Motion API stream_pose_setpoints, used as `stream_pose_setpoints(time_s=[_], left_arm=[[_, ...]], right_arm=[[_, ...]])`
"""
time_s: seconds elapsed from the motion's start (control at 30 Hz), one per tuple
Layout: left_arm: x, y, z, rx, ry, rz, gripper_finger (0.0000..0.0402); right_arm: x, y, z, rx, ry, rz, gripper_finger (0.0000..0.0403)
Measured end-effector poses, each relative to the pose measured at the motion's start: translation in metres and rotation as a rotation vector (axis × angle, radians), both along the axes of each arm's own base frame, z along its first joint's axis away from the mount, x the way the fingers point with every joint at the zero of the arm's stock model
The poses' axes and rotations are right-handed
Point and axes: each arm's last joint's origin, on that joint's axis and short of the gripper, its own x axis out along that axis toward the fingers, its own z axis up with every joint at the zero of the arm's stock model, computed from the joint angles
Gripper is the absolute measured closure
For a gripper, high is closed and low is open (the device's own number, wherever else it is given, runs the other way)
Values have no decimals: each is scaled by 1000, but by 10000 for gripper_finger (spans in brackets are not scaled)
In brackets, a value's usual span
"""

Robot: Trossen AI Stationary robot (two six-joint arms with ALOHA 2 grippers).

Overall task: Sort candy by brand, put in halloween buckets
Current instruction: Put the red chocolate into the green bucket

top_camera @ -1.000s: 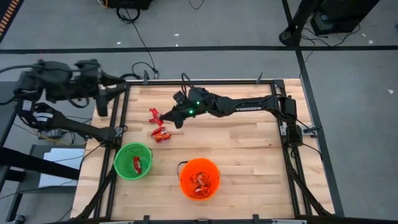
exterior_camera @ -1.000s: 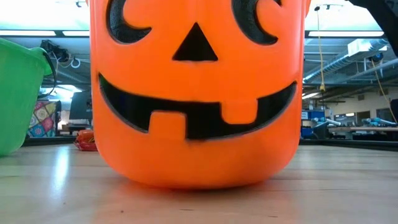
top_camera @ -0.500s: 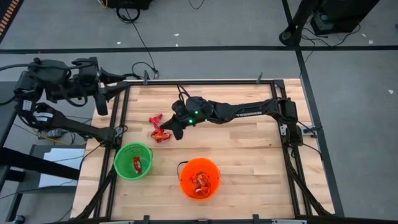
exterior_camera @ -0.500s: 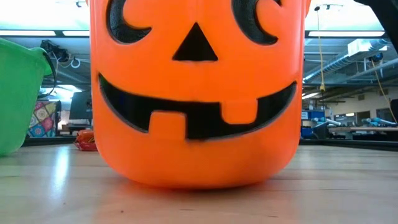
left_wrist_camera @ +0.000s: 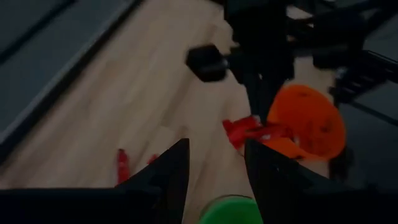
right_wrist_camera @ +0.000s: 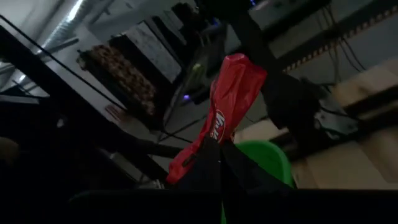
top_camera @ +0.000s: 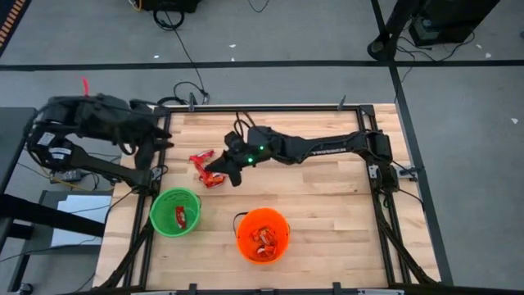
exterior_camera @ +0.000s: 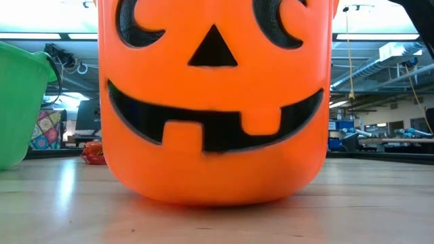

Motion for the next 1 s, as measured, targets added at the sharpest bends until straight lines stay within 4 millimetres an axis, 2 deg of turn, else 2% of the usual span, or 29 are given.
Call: stream_pose_setpoints(time_s=[0.17,0.37,0.5,0.6,1.0], left_arm=[[12,-4,-10,-80,-3,-102,242],[27,-7,-32,-129,91,-216,242],[35,-7,-40,-109,90,-232,242],[39,-6,-38,-84,47,-217,242],[33,-6,-26,-71,-95,-234,242]], right_arm=[[1,1,22,-18,-68,19,402],[0,2,41,-28,-119,24,402],[0,2,41,-28,-112,26,402],[0,2,38,-27,-86,26,402],[0,2,36,-40,-63,28,402]])
